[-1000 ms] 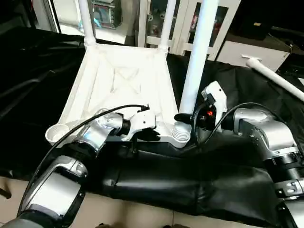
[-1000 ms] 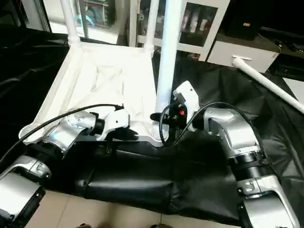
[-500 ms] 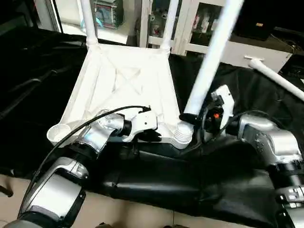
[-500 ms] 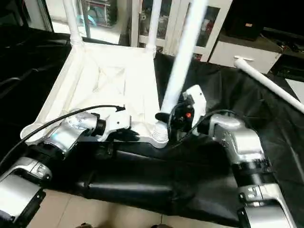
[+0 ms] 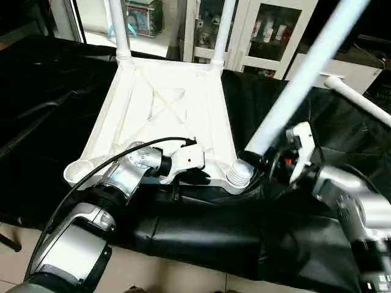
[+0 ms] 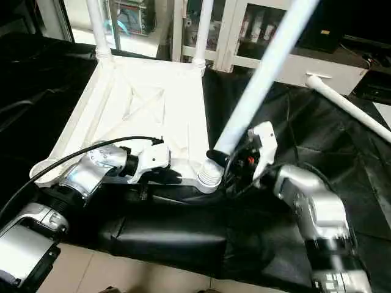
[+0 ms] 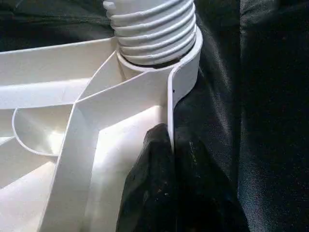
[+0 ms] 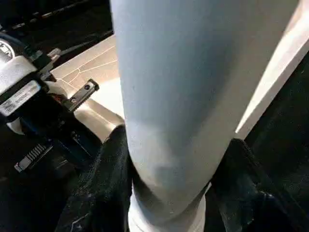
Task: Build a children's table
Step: Pick table leg
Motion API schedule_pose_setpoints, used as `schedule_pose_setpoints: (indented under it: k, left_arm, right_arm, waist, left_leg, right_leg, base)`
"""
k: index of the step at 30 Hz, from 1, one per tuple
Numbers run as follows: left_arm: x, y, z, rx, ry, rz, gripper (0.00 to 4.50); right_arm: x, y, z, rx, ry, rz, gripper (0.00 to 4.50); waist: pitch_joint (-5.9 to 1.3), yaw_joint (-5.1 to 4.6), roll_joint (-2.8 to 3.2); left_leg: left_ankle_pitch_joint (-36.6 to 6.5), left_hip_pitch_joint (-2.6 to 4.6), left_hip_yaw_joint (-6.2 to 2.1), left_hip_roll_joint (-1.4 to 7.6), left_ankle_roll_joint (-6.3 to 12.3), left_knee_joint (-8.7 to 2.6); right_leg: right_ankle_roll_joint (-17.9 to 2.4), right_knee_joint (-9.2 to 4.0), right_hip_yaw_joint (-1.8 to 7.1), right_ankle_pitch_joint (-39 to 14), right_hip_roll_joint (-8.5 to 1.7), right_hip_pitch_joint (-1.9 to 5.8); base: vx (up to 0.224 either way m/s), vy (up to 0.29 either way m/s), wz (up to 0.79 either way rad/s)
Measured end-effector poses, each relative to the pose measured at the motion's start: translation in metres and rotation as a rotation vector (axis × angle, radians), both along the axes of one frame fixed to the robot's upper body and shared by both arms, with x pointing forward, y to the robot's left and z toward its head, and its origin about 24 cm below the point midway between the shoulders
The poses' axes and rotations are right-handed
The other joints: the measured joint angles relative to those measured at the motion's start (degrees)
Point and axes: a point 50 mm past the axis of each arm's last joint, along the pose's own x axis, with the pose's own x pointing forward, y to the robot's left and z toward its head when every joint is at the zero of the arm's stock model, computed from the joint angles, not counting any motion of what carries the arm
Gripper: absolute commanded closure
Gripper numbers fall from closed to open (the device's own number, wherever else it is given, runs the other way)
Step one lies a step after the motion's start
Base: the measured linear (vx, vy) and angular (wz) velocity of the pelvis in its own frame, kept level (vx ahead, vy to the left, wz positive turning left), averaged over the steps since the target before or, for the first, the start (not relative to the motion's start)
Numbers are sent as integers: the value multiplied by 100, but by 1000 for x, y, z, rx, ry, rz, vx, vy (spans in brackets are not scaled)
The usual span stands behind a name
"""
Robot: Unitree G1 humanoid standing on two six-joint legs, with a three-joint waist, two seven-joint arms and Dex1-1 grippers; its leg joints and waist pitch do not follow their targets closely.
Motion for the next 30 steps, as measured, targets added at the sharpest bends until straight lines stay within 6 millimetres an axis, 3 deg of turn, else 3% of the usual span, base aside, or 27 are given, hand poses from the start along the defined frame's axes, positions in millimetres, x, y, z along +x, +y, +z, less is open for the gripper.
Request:
schedule_pose_setpoints:
  k: [9,16,20,24,30]
  left_arm:
    - [0,-1,0,-5,-2,-3,450]
    - [0,0,0,-7,1,1,450]
    - [-1,0,-1,-7,7,5,450]
    - [-1,1,-3,-6,16,9,450]
    - [-3,5,-5,2,32,17,450]
  right_arm:
    - [-16,1,-5,-24,-41,-24,266]
    - [-18,4,-4,-76,-62,-11,266]
    - [-17,7,-2,-117,-71,11,266]
    - [-13,10,-1,-142,-66,31,266]
    - [0,19,2,-178,-46,84,266]
  waist:
    - [-5,6,6]
    - [-9,-4,9]
    - [-10,-12,7]
    - [-10,-43,4]
    - [-44,-106,-45]
  left_leg:
    - [0,0,0,0,0,-18]
    - [0,-1,-4,0,-1,-34]
    - [0,0,-7,-1,-1,-52]
    - [0,53,-3,-2,-1,-105]
    - [0,80,-5,-3,-1,-122]
  right_leg:
    - [33,-5,0,-20,-5,5]
    - [65,-9,2,-39,-5,8]
    - [70,-24,3,-42,-5,27]
    - [71,-83,0,-43,-3,94]
    - [76,-97,2,-46,-4,108]
  base:
    - [0,0,0]
    - [0,0,0]
    - [0,0,0]
    - [0,0,0]
    - [0,0,0]
